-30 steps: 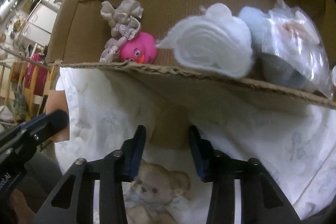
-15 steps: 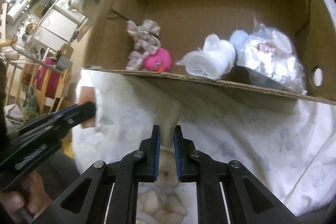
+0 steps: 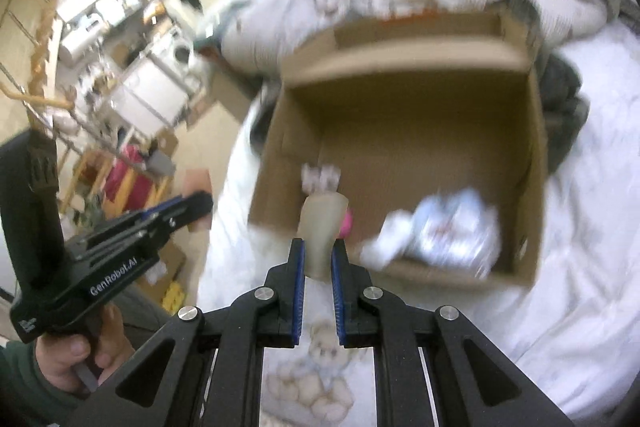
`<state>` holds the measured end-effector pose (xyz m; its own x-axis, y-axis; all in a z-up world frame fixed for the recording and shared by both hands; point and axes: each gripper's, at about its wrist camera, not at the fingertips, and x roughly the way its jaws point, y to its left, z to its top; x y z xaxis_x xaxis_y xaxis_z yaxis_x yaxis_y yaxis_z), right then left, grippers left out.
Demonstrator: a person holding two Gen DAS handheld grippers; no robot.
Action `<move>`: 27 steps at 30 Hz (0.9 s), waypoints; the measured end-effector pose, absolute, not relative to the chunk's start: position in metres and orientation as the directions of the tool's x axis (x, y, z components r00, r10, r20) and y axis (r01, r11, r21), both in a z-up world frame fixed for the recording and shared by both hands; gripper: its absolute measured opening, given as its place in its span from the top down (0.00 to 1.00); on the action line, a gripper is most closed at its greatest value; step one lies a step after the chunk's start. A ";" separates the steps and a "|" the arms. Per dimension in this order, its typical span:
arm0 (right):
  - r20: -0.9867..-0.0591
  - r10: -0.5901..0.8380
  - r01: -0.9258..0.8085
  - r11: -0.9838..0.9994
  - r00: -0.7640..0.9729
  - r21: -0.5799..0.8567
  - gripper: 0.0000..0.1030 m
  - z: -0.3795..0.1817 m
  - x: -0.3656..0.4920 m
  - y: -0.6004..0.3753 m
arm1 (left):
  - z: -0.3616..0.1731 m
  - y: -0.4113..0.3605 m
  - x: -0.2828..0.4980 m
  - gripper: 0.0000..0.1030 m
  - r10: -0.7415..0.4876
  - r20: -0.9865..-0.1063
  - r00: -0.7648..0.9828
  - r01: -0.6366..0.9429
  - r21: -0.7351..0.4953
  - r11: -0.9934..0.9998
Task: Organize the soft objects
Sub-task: 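Carry the beige foam piece into the box and open the left tool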
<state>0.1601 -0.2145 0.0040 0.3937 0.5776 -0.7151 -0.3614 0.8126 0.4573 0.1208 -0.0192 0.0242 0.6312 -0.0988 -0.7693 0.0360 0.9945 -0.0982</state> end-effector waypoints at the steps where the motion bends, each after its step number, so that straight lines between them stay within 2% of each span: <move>1: -0.703 0.576 -0.349 0.815 0.417 0.462 0.86 0.006 0.164 -0.220 | 0.028 -0.020 0.127 0.93 -0.112 -0.757 0.644 0.053 -0.102 0.993; 3: -0.674 0.578 -0.318 0.816 0.460 0.484 0.86 0.005 0.172 -0.231 | 0.033 -0.020 0.139 0.93 -0.153 -0.718 0.679 0.095 -0.121 0.988; 7: -0.675 0.548 -0.249 0.833 0.494 0.494 0.86 -0.017 0.182 -0.244 | 0.020 -0.023 0.160 0.93 -0.140 -0.697 0.703 0.126 -0.072 0.989; 10: -0.695 0.545 -0.208 0.833 0.468 0.513 0.86 -0.027 0.191 -0.250 | -0.011 -0.019 0.171 0.93 -0.118 -0.725 0.678 0.109 -0.060 0.992; 13: -0.704 0.542 -0.233 0.838 0.459 0.493 0.86 -0.028 0.196 -0.246 | -0.035 -0.015 0.183 0.93 -0.132 -0.772 0.621 0.080 -0.105 0.991; 27: -0.784 0.467 -0.194 0.884 0.409 0.425 0.86 -0.051 0.205 -0.238 | -0.062 -0.028 0.193 0.93 -0.176 -0.831 0.529 0.092 -0.150 0.984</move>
<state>0.2047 -0.2384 -0.0508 0.4089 0.4666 -0.7842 -0.1945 0.8842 0.4247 0.1930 -0.0276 -0.0617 0.5286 -0.1756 -0.8305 0.0918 0.9845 -0.1497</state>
